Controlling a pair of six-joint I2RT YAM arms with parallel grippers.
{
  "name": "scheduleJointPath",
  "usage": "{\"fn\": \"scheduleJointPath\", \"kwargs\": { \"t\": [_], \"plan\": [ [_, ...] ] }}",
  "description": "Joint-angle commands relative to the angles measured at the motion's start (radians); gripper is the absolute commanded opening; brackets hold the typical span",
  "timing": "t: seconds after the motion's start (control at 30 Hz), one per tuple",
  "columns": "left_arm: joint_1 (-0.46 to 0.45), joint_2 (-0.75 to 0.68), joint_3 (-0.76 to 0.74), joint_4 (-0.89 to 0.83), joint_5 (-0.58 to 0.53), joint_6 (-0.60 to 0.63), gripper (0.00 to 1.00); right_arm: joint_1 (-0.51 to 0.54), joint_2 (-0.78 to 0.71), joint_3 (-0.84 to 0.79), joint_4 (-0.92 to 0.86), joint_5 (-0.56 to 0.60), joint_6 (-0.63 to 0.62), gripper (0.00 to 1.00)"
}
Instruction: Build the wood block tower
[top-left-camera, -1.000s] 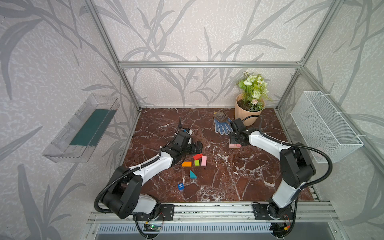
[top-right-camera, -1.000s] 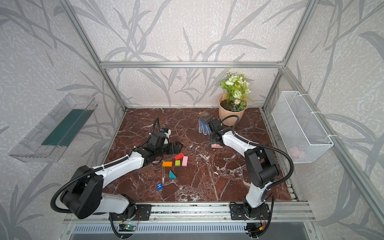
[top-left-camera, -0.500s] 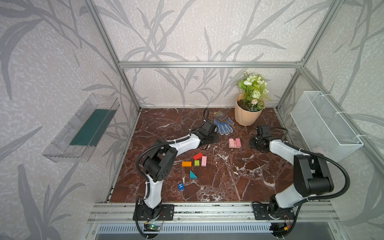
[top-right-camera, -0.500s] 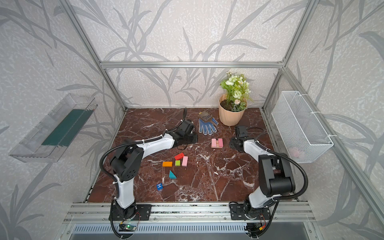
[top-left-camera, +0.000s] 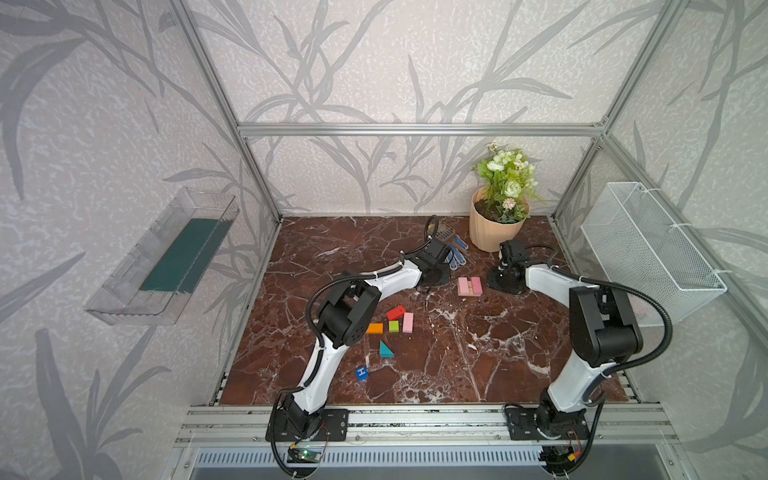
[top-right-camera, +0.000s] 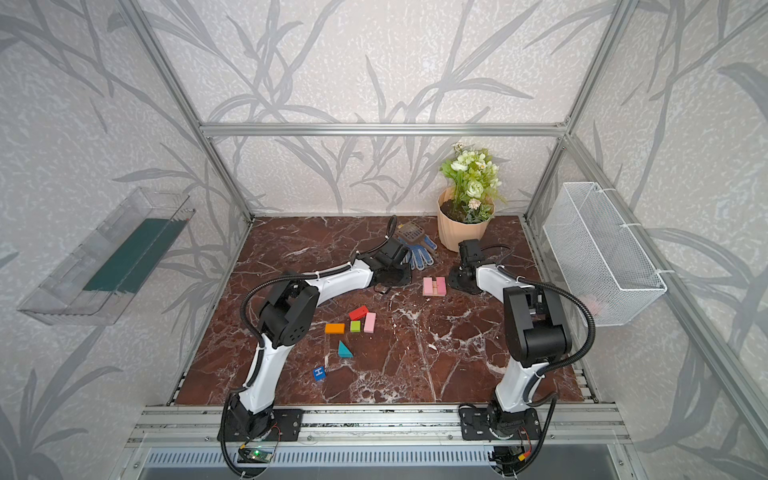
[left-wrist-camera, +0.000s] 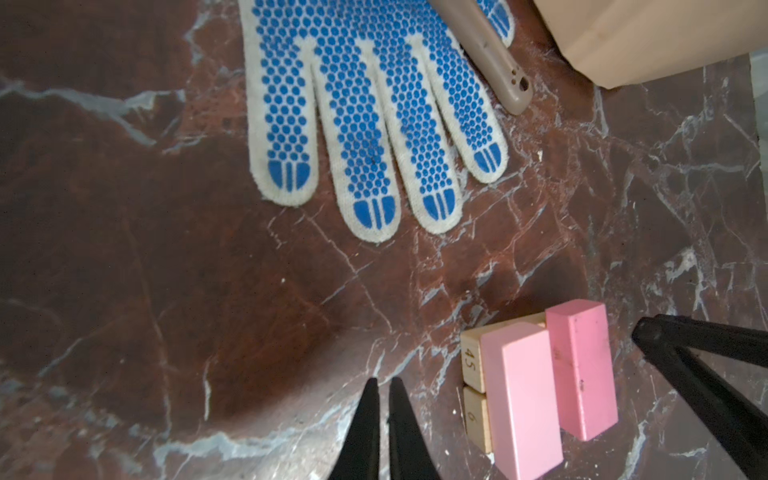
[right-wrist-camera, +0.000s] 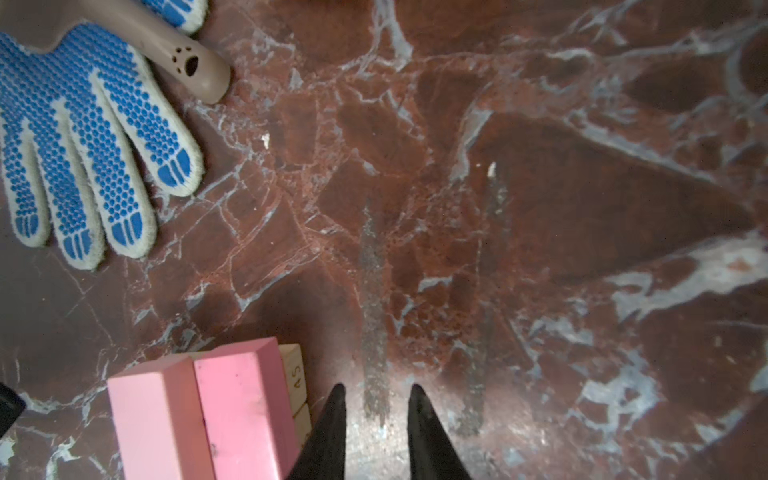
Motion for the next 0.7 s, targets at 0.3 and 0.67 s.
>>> {"fn": "scheduleJointPath", "kwargs": {
  "t": [0.3, 0.67],
  "plan": [
    [-0.042, 0.048, 0.040, 0.026, 0.066, -0.022, 0.09, 0.019, 0.029, 0.045, -0.065, 0.003, -0.030, 0.27],
    [-0.065, 0.034, 0.042, 0.023, 0.053, -0.023, 0.07, 0.025, 0.039, 0.054, -0.069, -0.006, -0.038, 0.26]
  ]
}}
